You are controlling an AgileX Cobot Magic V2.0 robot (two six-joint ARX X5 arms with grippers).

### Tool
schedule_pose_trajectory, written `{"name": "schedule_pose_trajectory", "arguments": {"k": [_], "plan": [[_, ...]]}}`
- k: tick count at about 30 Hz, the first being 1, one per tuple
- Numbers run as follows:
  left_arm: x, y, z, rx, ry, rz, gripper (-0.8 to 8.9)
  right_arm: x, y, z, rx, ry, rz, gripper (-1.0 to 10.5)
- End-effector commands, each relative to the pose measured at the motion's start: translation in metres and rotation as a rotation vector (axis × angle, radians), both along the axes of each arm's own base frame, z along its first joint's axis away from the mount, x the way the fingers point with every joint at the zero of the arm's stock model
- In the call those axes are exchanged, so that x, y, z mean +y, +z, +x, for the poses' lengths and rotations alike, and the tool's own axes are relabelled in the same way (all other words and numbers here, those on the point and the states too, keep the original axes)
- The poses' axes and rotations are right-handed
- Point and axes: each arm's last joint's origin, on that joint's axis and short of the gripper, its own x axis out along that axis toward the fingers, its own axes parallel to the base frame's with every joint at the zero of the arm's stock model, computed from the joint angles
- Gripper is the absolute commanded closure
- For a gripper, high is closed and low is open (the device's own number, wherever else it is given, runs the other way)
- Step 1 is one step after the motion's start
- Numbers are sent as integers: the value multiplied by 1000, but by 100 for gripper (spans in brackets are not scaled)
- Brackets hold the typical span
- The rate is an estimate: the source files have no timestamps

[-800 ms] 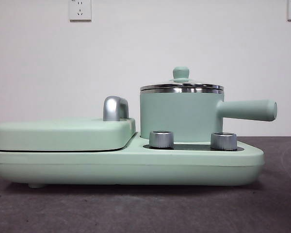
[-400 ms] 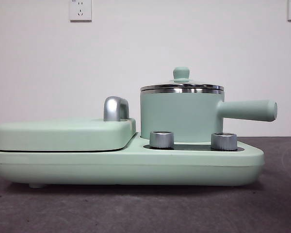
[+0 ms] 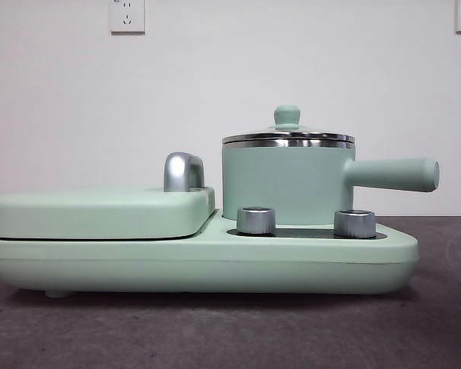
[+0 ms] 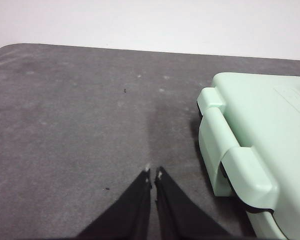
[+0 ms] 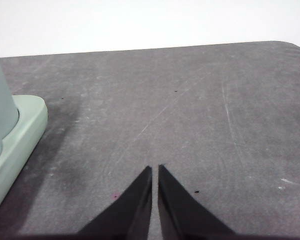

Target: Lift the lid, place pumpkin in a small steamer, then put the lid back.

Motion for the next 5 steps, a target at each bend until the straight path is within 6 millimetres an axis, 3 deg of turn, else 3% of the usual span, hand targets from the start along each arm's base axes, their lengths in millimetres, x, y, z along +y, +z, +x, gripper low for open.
{"name": "schedule_pose_trajectory", "arguments": {"k": [1,5], "plan": [[0,-7,1,24,-2,17,793,0,-1,0,-6,0,-7,928],[0,-7,1,24,-2,17,793,0,-1,0,-6,0,-8,928]]}}
